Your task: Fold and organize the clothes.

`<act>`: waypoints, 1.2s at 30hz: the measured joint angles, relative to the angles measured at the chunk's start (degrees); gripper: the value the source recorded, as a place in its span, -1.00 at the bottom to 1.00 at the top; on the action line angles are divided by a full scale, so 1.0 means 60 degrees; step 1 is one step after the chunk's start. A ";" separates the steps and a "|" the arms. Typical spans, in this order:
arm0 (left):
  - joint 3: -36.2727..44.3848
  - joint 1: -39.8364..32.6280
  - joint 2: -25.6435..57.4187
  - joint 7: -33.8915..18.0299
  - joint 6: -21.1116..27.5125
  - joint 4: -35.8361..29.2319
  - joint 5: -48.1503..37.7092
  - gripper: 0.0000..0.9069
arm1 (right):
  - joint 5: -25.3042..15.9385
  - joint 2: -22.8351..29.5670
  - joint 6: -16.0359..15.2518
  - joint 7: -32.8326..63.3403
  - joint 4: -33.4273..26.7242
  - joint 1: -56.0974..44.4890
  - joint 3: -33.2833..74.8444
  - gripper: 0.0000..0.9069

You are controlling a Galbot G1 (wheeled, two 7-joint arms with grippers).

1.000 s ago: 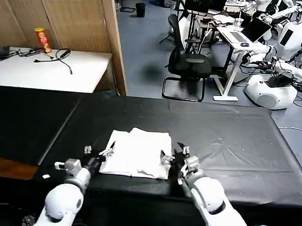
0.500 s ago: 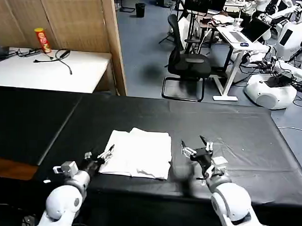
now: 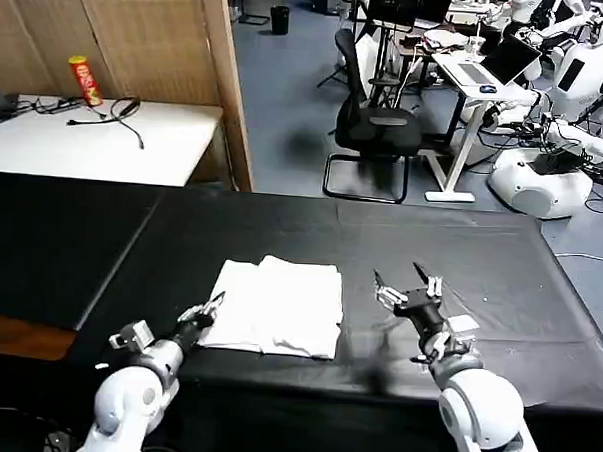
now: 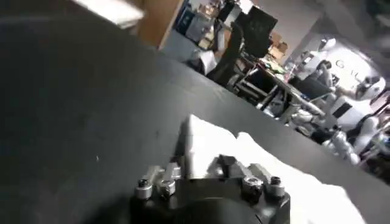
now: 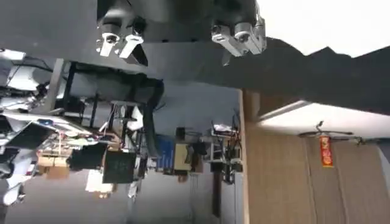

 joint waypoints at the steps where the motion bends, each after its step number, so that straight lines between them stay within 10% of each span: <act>1: -0.0002 -0.0032 0.0003 -0.0002 -0.0010 -0.0039 0.0151 -1.00 | -0.0001 0.0002 0.0011 0.0000 0.0002 -0.0013 0.0023 0.94; 25: -0.3106 0.0833 0.5520 -0.0375 0.0066 -0.1225 0.0854 -1.00 | -0.0157 0.0268 0.0138 0.0018 -0.0531 0.0152 0.0020 0.94; 36: -0.1572 0.0412 0.4769 -0.0903 0.0269 -0.2431 0.2501 -1.00 | -0.0300 0.0259 0.0161 -0.0013 -0.0307 -0.0207 0.0150 0.94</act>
